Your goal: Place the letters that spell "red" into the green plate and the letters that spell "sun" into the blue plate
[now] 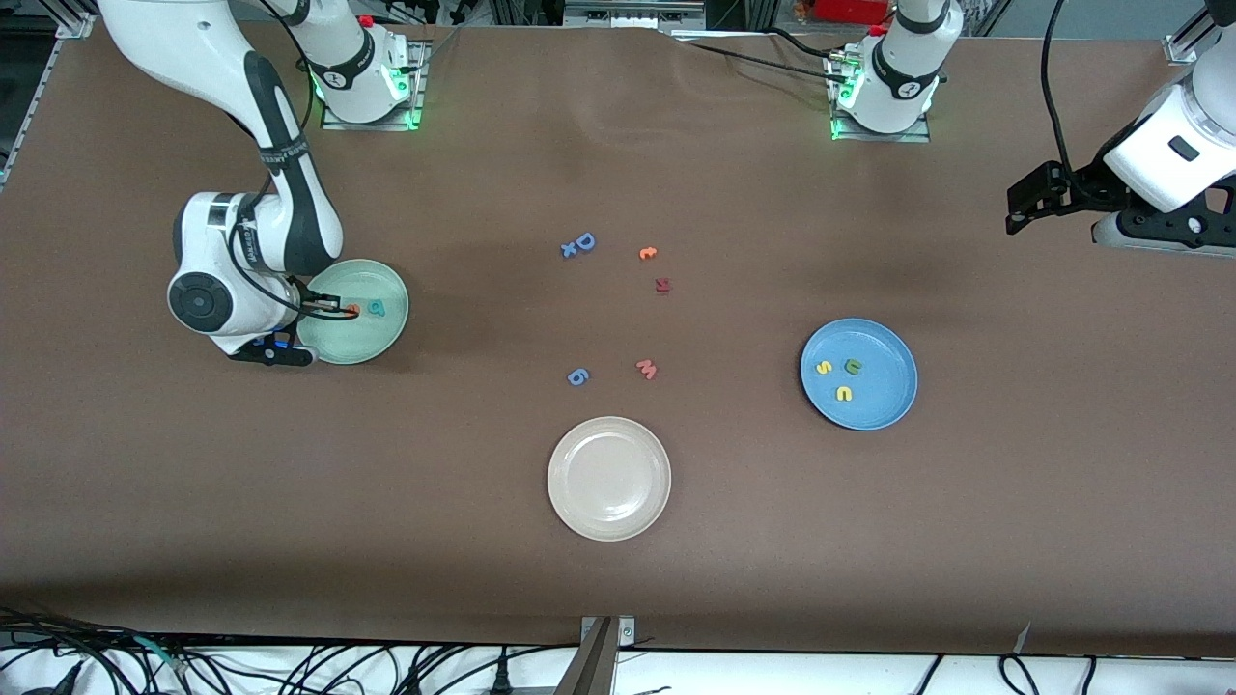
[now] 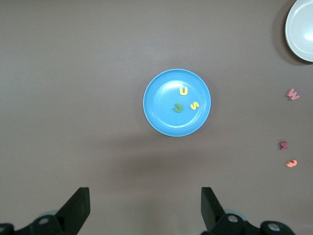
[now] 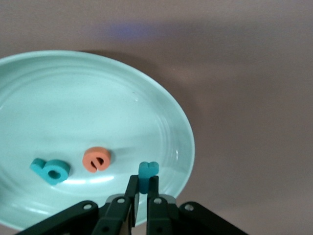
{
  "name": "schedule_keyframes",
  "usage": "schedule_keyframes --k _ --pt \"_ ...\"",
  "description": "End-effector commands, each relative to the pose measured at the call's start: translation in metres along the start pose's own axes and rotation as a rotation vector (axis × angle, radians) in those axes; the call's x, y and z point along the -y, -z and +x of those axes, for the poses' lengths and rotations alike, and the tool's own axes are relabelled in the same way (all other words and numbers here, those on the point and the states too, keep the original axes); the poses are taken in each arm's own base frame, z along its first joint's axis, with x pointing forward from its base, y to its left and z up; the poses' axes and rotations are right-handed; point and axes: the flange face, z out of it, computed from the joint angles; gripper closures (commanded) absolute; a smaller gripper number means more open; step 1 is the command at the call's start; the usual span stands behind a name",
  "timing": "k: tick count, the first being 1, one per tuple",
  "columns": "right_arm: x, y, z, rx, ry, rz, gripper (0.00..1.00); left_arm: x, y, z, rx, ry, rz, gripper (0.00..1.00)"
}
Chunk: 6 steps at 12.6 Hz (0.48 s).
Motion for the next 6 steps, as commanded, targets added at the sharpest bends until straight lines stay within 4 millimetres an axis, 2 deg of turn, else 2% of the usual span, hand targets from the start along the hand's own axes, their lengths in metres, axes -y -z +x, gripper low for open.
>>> schedule_keyframes --k 1,2,3,5,6 --pt "0.002 -0.003 0.002 -0.004 0.009 0.019 0.79 -0.003 0.003 -0.006 -0.009 -0.025 -0.002 0.0" --pt "0.002 -0.003 0.002 -0.004 0.009 0.019 0.66 -0.004 0.003 -0.007 -0.006 -0.026 -0.002 0.0" --pt "0.002 0.0 0.002 -0.006 0.011 0.02 0.6 -0.007 0.003 -0.009 0.003 -0.031 -0.001 0.0" --pt "0.003 0.011 0.001 -0.021 0.011 0.03 0.38 -0.008 0.004 -0.009 0.004 -0.031 -0.001 0.0" --pt "0.002 0.02 0.0 -0.032 0.012 0.038 0.37 -0.008 0.004 -0.009 0.004 -0.029 -0.001 0.0"
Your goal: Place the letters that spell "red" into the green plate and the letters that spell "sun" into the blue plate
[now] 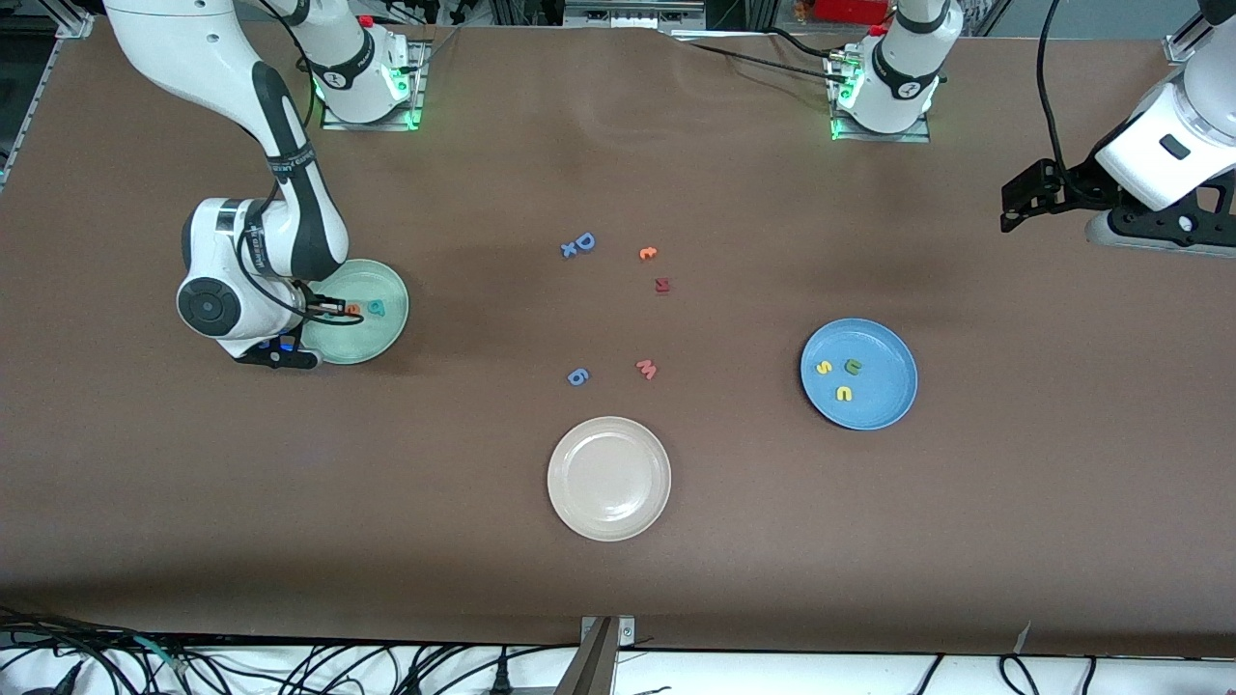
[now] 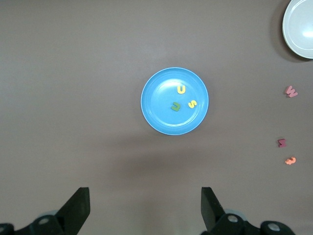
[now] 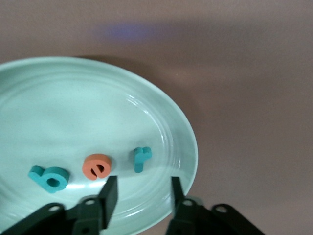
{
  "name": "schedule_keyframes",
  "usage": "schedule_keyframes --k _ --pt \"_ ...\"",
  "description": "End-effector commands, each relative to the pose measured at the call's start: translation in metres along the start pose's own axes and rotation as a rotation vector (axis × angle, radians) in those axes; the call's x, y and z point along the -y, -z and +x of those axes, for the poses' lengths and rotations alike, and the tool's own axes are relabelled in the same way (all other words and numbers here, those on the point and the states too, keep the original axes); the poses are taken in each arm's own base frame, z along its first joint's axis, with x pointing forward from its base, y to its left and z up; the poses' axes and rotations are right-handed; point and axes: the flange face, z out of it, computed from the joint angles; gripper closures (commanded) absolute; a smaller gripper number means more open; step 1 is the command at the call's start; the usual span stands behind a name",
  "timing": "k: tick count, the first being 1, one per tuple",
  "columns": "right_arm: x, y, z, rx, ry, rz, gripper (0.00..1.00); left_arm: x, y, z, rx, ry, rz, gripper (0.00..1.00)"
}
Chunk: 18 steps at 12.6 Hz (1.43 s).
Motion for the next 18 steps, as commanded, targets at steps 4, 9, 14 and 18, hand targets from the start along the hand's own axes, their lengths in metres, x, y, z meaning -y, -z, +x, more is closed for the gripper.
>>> schedule_keyframes --k 4,9,14,18 --pt "-0.007 0.086 -0.021 -0.097 0.016 0.106 0.24 0.0 0.006 -0.009 -0.003 -0.019 -0.002 0.0" --pt "-0.027 0.227 -0.039 -0.107 0.013 0.143 0.01 0.0 0.004 -0.007 -0.006 -0.02 -0.002 0.0" --pt "-0.055 0.312 -0.06 -0.188 0.007 0.151 0.01 0.0 0.006 -0.007 -0.009 -0.022 -0.002 0.0" --pt "-0.069 0.321 -0.063 -0.204 -0.019 0.173 0.01 0.001 0.006 -0.007 -0.013 -0.019 -0.002 0.0"
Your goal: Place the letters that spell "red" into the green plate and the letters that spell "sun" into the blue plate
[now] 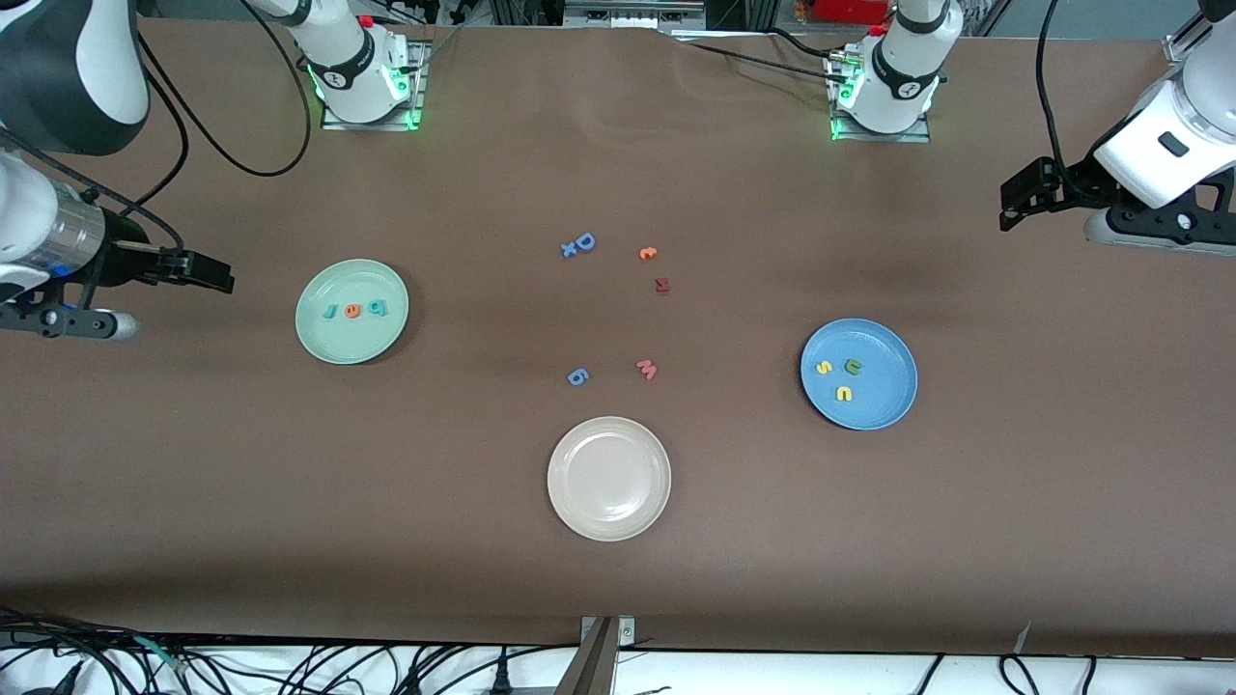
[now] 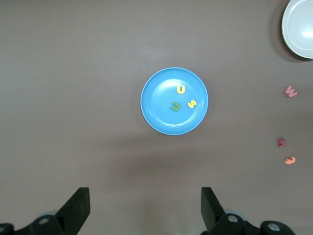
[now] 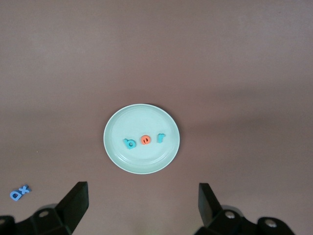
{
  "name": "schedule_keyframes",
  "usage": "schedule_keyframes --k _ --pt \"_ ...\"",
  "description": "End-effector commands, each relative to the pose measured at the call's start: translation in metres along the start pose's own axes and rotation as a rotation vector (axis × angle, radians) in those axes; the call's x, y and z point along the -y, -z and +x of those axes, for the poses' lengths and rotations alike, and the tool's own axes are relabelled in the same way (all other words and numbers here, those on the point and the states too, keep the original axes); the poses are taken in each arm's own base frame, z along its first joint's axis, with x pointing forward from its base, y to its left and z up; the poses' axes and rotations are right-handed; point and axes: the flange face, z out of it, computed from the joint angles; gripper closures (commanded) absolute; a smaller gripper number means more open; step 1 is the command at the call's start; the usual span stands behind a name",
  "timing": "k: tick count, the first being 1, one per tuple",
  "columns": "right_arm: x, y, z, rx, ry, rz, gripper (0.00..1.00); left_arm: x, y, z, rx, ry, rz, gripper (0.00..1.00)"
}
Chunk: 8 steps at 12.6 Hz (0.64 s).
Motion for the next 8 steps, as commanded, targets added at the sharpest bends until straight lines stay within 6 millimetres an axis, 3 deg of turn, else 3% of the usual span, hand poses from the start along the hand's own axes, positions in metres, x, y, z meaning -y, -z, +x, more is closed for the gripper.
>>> schedule_keyframes --k 1,8 --pt "-0.002 0.004 -0.002 0.012 0.014 0.018 0.01 0.002 0.005 -0.006 -0.012 -0.019 -0.001 0.0" --pt "-0.002 0.014 -0.008 -0.023 0.069 -0.057 0.01 0.002 0.006 -0.006 -0.014 -0.017 -0.002 0.0"
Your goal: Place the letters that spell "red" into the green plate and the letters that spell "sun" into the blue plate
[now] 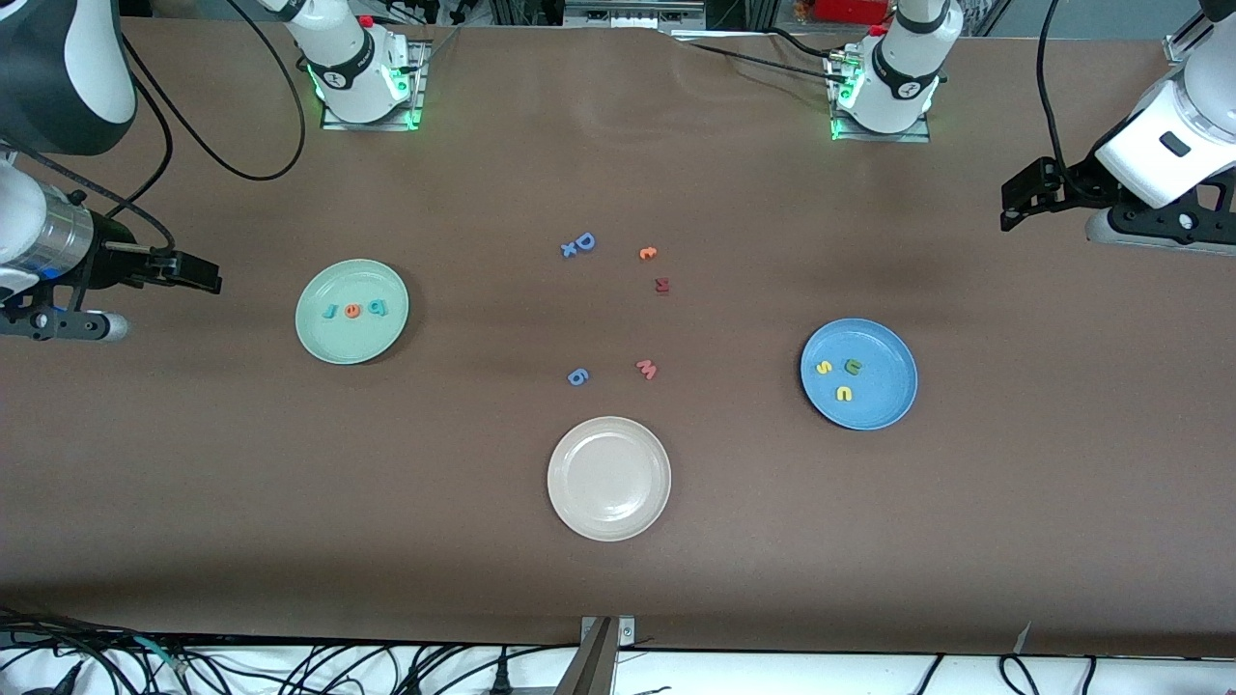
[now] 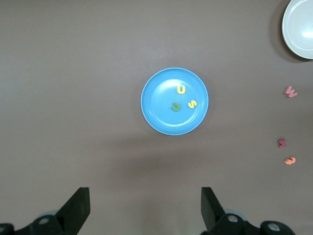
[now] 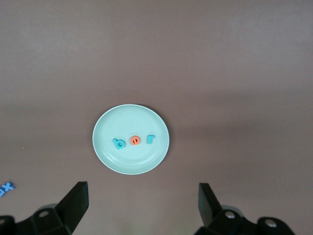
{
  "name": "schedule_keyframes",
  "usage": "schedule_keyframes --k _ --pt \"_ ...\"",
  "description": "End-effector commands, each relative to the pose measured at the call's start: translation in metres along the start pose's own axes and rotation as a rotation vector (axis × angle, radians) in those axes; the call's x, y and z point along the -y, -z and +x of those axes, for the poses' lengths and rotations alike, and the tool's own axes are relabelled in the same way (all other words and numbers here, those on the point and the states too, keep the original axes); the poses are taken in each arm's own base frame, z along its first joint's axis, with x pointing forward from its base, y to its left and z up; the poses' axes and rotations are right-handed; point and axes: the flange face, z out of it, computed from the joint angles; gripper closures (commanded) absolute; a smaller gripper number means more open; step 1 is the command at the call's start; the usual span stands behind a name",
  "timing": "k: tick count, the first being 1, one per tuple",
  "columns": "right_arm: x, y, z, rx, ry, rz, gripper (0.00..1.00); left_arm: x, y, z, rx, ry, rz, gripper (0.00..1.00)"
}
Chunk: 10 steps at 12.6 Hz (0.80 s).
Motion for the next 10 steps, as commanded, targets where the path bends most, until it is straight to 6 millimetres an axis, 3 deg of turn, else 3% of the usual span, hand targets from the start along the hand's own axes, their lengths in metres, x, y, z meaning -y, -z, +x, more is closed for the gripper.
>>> schedule_keyframes --k 1,5,10 --pt "0.003 0.012 -0.009 -0.018 0.012 -0.021 0.01 0.002 0.005 -0.006 -0.011 -0.018 -0.002 0.0" --pt "0.006 0.009 -0.013 -0.06 0.019 -0.046 0.01 0.002 0.006 -0.006 -0.013 -0.018 -0.002 0.0" --pt "0.025 0.011 -0.018 -0.033 -0.023 -0.04 0.0 0.002 0.006 -0.006 -0.014 -0.018 -0.002 0.0"
